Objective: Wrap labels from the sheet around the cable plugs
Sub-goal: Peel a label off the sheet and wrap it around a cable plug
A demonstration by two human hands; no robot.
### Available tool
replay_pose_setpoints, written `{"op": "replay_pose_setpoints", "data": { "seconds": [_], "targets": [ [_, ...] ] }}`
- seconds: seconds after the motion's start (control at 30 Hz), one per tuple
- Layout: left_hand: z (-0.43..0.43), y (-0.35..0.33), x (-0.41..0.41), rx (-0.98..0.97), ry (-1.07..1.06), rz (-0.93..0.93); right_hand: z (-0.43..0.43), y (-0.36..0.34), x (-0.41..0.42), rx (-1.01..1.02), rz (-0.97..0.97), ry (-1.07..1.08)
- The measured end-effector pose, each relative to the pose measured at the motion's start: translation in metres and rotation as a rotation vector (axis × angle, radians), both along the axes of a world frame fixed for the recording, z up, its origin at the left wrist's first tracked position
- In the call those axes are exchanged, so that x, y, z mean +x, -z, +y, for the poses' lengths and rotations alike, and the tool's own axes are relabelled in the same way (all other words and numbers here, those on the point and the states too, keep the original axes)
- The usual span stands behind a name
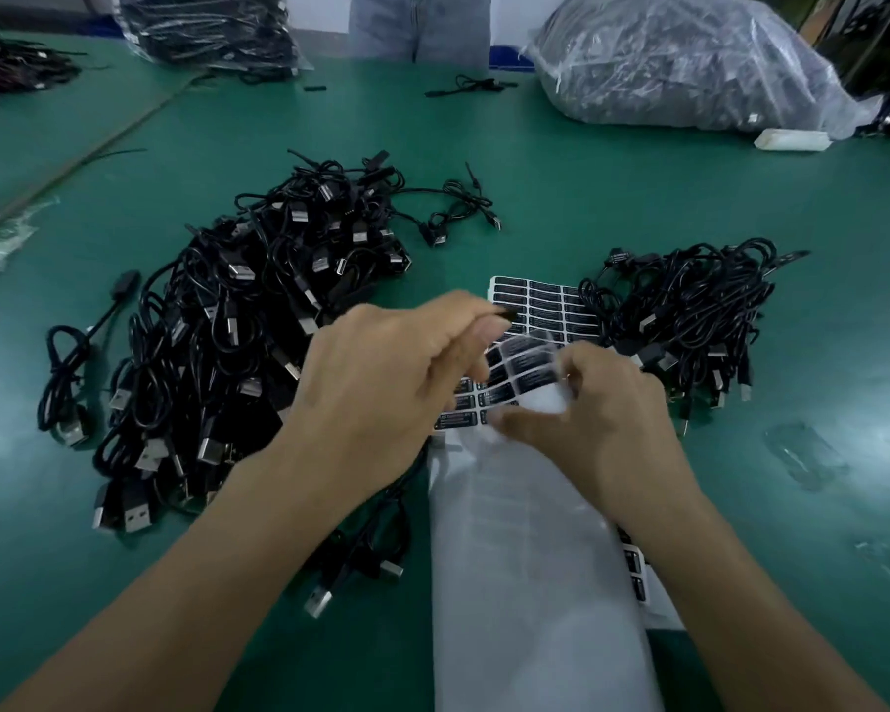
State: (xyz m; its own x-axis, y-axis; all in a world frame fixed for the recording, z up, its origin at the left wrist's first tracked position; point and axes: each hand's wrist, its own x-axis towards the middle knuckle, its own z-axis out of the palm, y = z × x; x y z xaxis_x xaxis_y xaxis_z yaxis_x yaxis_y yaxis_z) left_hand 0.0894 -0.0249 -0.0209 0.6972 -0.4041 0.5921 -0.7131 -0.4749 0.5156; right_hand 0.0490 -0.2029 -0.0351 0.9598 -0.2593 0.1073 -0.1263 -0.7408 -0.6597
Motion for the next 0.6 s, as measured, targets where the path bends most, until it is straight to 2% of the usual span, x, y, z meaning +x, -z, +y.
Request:
{"op": "replay_pose_setpoints", "data": {
  "seconds": [0.1,0.2,0.3,0.4,0.6],
  "targets": [
    [-0.006,0.015,-0.004,0.022,-0.034,0.152,-0.003,0.001,0.002,0.191,-0.066,0.023],
    [-0.014,0.026,-0.005,-0.056,-0.088,0.344,-0.002,0.003,0.004,0.377,-0.096,0.026],
    [-0.015,0.027,-0.005,-0.11,-0.086,0.397,-0.002,0.007,0.005,0.525,-0.114,0.01],
    [-0.011,0.028,-0.007,-0.159,-0.012,0.482,-0.002,0.008,0.005,0.589,-0.108,0.003],
    [-0.012,0.027,-0.007,-0.103,0.033,0.53,0.005,0.006,0.003,0.598,-0.095,0.001]
  ]
}}
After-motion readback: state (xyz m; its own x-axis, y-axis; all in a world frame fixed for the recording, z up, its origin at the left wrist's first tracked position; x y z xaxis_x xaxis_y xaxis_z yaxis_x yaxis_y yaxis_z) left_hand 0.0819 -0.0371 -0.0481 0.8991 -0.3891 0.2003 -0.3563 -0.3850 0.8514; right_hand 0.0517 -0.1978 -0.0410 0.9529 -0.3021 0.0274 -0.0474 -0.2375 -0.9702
